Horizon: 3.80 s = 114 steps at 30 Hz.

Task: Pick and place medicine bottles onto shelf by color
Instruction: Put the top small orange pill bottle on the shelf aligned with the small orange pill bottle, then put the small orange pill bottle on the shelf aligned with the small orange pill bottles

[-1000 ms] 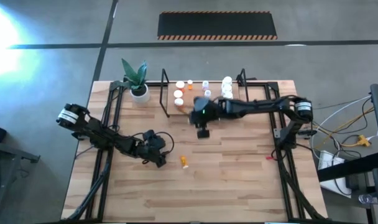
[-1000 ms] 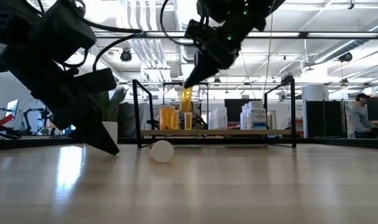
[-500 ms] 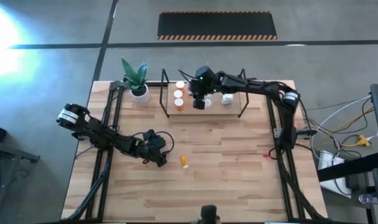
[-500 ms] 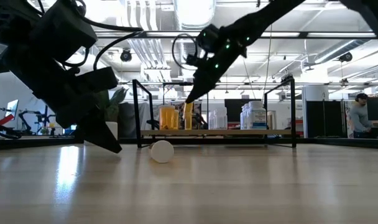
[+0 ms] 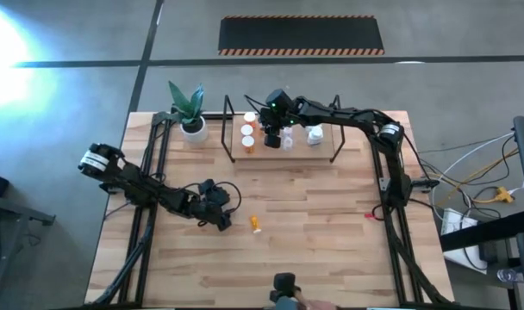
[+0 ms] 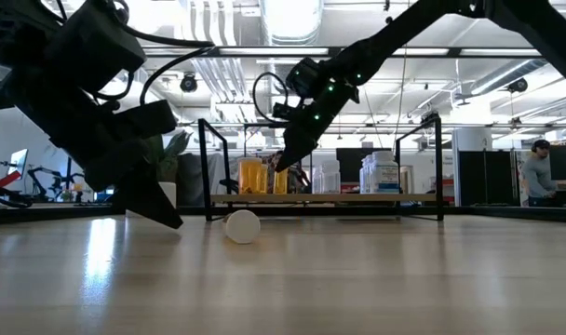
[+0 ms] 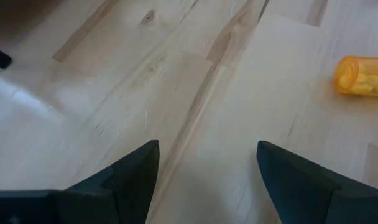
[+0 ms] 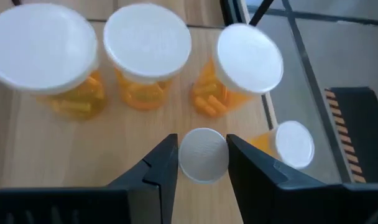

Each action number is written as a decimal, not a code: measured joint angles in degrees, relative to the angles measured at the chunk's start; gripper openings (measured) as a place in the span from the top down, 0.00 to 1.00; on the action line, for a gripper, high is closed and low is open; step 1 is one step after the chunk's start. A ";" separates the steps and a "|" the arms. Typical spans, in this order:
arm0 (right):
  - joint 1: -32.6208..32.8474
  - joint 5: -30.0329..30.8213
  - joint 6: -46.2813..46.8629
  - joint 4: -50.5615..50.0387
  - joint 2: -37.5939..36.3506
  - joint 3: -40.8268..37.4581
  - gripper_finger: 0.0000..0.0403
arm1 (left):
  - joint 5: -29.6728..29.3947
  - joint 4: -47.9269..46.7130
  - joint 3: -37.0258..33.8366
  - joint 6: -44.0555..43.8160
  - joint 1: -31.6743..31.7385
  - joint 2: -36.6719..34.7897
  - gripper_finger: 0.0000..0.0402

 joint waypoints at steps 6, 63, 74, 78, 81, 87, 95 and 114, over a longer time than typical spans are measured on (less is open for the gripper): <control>0.00 1.97 -1.00 -0.13 0.56 0.30 0.68 | 0.02 0.10 0.00 0.00 0.00 0.00 0.37; 35.26 6.09 35.35 18.72 -46.31 -55.93 0.46 | 37.42 -3.27 19.48 52.93 6.51 14.15 0.65; 45.46 12.43 37.25 40.05 -38.11 -61.57 0.46 | 30.48 1.83 15.90 44.67 6.70 10.97 0.85; 46.24 12.55 37.33 41.76 -32.44 -59.77 0.46 | 29.45 18.47 11.64 39.76 6.82 11.21 0.82; 46.31 15.48 37.76 43.09 -27.43 -58.10 0.46 | 26.59 31.53 8.15 36.35 6.88 11.21 0.80; 47.27 22.54 33.39 56.96 -18.81 -55.07 0.46 | 21.53 49.57 4.22 32.88 6.88 11.23 0.80; 48.55 33.45 26.24 59.54 -17.51 -50.26 0.48 | 20.96 52.79 4.24 32.64 6.86 11.23 0.79; 49.64 33.22 23.42 58.23 -22.83 -50.46 0.65 | 21.37 53.67 4.07 33.24 6.80 11.23 0.79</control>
